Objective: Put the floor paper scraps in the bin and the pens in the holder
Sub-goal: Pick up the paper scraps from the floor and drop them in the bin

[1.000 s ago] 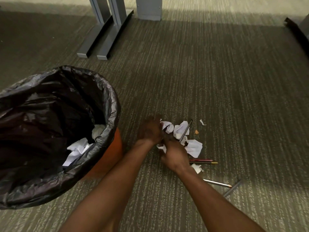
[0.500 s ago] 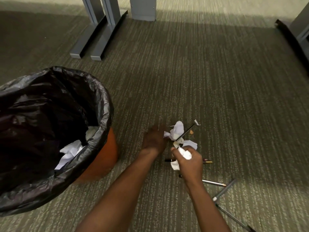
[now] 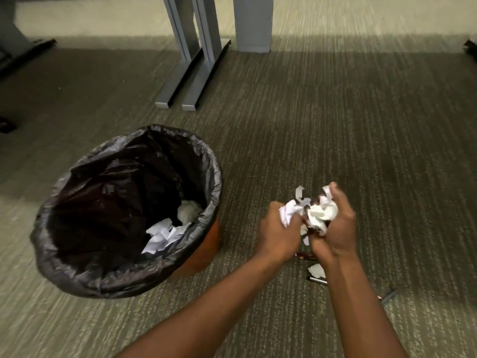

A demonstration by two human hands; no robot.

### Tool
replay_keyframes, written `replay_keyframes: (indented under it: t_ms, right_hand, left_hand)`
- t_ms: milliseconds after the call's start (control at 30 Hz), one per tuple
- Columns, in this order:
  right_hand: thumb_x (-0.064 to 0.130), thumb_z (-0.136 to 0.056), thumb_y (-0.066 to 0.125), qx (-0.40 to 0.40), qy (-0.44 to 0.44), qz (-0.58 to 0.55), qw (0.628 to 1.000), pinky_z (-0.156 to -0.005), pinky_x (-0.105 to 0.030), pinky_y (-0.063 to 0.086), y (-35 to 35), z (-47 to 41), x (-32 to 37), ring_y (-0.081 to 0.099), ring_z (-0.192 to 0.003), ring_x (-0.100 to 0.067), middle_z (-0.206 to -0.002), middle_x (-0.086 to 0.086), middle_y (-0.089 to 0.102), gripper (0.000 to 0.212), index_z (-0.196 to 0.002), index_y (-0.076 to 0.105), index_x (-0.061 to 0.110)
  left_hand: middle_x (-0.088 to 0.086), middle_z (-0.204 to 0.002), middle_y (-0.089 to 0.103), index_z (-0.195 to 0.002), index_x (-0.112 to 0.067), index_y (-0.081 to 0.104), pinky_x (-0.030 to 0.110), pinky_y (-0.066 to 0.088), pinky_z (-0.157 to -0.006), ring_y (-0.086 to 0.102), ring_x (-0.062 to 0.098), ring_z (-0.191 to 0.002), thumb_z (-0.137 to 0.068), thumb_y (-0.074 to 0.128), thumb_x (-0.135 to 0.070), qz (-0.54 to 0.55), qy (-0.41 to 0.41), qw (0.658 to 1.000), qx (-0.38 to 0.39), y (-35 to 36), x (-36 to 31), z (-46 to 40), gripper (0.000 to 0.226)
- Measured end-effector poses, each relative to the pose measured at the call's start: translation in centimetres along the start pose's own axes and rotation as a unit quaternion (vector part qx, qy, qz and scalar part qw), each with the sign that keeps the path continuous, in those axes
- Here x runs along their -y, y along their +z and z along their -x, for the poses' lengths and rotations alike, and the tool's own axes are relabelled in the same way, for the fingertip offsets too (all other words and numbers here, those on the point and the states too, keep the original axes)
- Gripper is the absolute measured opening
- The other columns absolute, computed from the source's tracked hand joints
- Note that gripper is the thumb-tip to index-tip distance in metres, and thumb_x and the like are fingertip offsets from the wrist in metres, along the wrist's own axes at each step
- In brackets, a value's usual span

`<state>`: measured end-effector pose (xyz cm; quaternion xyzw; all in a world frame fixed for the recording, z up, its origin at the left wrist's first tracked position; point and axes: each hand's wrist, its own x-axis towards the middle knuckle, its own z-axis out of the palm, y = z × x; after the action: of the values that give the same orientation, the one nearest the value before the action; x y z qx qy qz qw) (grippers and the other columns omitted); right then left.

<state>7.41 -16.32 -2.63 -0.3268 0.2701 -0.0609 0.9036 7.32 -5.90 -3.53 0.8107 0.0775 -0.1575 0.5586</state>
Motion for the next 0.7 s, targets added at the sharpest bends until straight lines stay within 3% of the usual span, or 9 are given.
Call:
replay_keyframes:
  t_ms: [133,233,333,400,467,500,600,633,700]
  right_hand:
    - [0.047,-0.093,0.052,0.177,-0.010,-0.044,0.983,-0.051,-0.029,0.020,5.1,4.1,3.8,0.038,-0.054,-0.014,-0.063,0.002,0.040,0.034,-0.075,0.053,0.018]
    - [0.052,-0.092,0.043,0.332,0.010,-0.017,0.943,-0.051,-0.029,0.016,9.7,7.0,5.4,0.037,-0.051,-0.012,-0.059,0.001,0.040,0.040,-0.077,0.052,0.016]
    - [0.051,-0.090,0.047,0.410,0.037,-0.001,0.911,-0.052,-0.029,0.026,14.7,9.3,5.0,0.040,-0.053,-0.015,-0.063,-0.002,0.045,0.039,-0.081,0.055,0.014]
    - [0.046,-0.090,0.054,0.422,0.064,0.029,0.904,-0.070,-0.035,0.052,17.5,9.6,2.9,0.062,-0.071,-0.023,-0.078,-0.010,0.060,0.038,-0.087,0.061,0.008]
    - [0.047,-0.091,0.062,0.394,0.071,0.159,0.902,-0.106,-0.052,0.051,19.8,9.0,0.1,0.069,-0.106,-0.031,-0.108,-0.014,0.072,0.041,-0.103,0.072,0.008]
    - [0.052,-0.089,0.063,0.366,0.050,0.263,0.891,-0.112,-0.053,0.046,20.7,8.8,-1.2,0.067,-0.117,-0.028,-0.120,-0.008,0.073,0.045,-0.110,0.075,0.014]
    - [0.072,-0.091,0.047,0.345,-0.046,0.566,0.747,-0.110,-0.046,0.047,22.2,8.4,-3.6,0.061,-0.122,-0.011,-0.130,0.010,0.068,0.055,-0.125,0.068,0.034]
    - [0.071,-0.095,0.041,0.355,-0.082,0.644,0.673,-0.105,-0.044,0.049,22.4,8.3,-4.0,0.061,-0.119,-0.012,-0.128,0.010,0.068,0.052,-0.128,0.064,0.038]
    - [0.062,-0.102,0.036,0.356,-0.165,0.726,0.565,-0.090,-0.037,0.052,22.5,8.3,-4.0,0.064,-0.107,-0.016,-0.114,0.007,0.071,0.045,-0.126,0.063,0.035]
  left_hand:
    - [-0.010,-0.084,0.066,-0.104,-0.027,0.057,0.028,0.052,-0.067,0.057,-0.001,-0.067,-0.093,0.065,-0.019,0.124,0.104,0.984,-0.070,-4.8,-6.2,4.8,0.016]
    - [-0.013,-0.082,0.066,-0.109,-0.025,0.063,0.020,0.049,-0.064,0.059,-0.001,-0.069,-0.097,0.064,-0.014,0.184,0.174,0.966,-0.056,-9.7,-9.8,8.1,0.016]
    - [-0.012,-0.065,0.057,-0.092,-0.017,0.068,0.014,0.037,-0.050,0.047,0.002,-0.055,-0.097,0.063,-0.015,0.195,0.174,0.963,-0.072,-14.8,-11.6,9.7,0.007]
    - [-0.012,-0.057,0.050,-0.079,-0.020,0.064,0.017,0.032,-0.044,0.040,0.005,-0.048,-0.095,0.063,-0.019,0.188,0.141,0.967,-0.100,-18.2,-11.6,10.0,0.016]
    - [-0.011,-0.059,0.054,-0.076,-0.019,0.066,0.026,0.036,-0.047,0.045,0.008,-0.051,-0.092,0.064,-0.033,0.167,0.074,0.972,-0.148,-21.8,-10.4,9.5,0.020]
    - [-0.012,-0.066,0.062,-0.082,-0.020,0.071,0.029,0.042,-0.053,0.053,0.009,-0.057,-0.088,0.065,-0.045,0.152,0.043,0.974,-0.164,-23.4,-9.6,9.1,0.026]
    - [0.001,-0.124,0.073,-0.120,-0.026,0.072,0.050,0.053,-0.096,0.068,0.026,-0.110,-0.070,0.061,-0.082,0.142,-0.041,0.978,-0.149,-26.2,-8.2,8.6,0.076]
    - [0.001,-0.128,0.071,-0.126,-0.026,0.069,0.044,0.052,-0.098,0.066,0.023,-0.114,-0.074,0.055,-0.085,0.131,-0.054,0.980,-0.138,-26.7,-7.8,8.8,0.080]
    - [-0.013,-0.095,0.074,-0.120,-0.026,0.068,0.020,0.051,-0.073,0.069,-0.005,-0.085,-0.092,0.041,-0.075,0.121,-0.037,0.984,-0.122,-27.6,-6.7,9.0,0.062]
